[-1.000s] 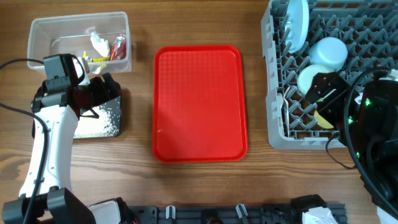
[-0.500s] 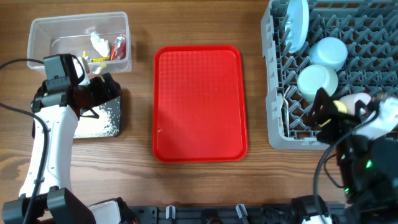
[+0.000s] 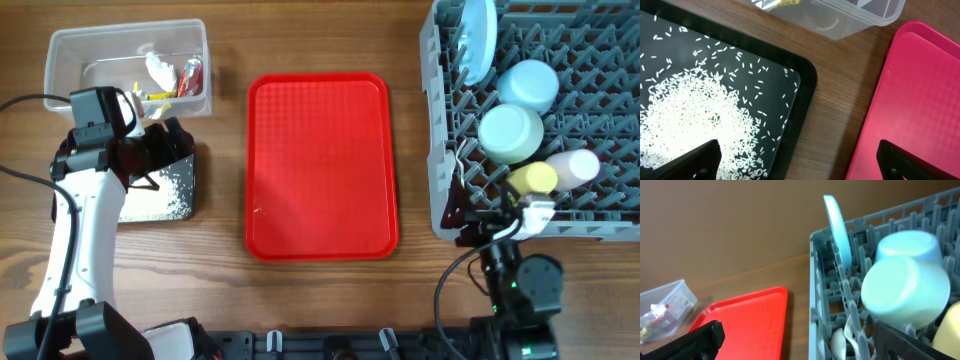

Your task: Sort waste into correct bins and load items into the dishwasher rack

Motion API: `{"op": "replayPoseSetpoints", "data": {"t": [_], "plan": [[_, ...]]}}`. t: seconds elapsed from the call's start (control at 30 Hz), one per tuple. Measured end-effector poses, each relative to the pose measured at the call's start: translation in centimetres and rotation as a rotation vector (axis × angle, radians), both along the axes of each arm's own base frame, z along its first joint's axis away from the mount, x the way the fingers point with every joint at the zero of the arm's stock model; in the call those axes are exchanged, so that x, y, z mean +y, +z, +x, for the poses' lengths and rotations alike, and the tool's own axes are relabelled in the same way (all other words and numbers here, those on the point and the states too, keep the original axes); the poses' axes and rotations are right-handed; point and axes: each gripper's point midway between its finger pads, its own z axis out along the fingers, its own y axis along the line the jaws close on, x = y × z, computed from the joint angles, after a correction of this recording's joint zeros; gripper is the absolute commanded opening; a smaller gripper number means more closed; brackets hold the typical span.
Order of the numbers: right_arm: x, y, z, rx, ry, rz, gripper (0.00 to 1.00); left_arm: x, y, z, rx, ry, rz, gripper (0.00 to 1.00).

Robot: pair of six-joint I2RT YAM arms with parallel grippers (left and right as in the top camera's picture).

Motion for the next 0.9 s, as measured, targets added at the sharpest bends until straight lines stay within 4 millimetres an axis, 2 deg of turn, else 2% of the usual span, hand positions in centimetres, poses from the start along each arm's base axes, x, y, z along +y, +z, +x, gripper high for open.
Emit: {"op": "replayPoseSetpoints", "data": {"t": [0.17, 0.3, 0.4, 0.6, 0.9], "plan": [[0.2, -1.4, -0.2, -0.013, 0.012, 0.002, 1.00, 0.0, 0.0, 0.0, 0.000, 0.000, 0.000, 1.00], [0.3, -1.0, -0.2, -0.029, 0.016, 0.007, 1.00, 0.0, 0.0, 0.0, 0.000, 0.000, 0.000, 1.00], [0.3, 0.3, 0.0, -0.106, 0.017, 0.013, 1.00, 0.0, 0.0, 0.0, 0.000, 0.000, 0.000, 1.00], [0.4, -0.6, 0.2, -0.093, 0.019, 0.012, 1.00, 0.0, 0.0, 0.0, 0.000, 0.000, 0.000, 1.00], [0.4, -0.6, 0.2, -0.092, 0.019, 0.012, 1.00, 0.0, 0.0, 0.0, 0.000, 0.000, 0.000, 1.00]]}}
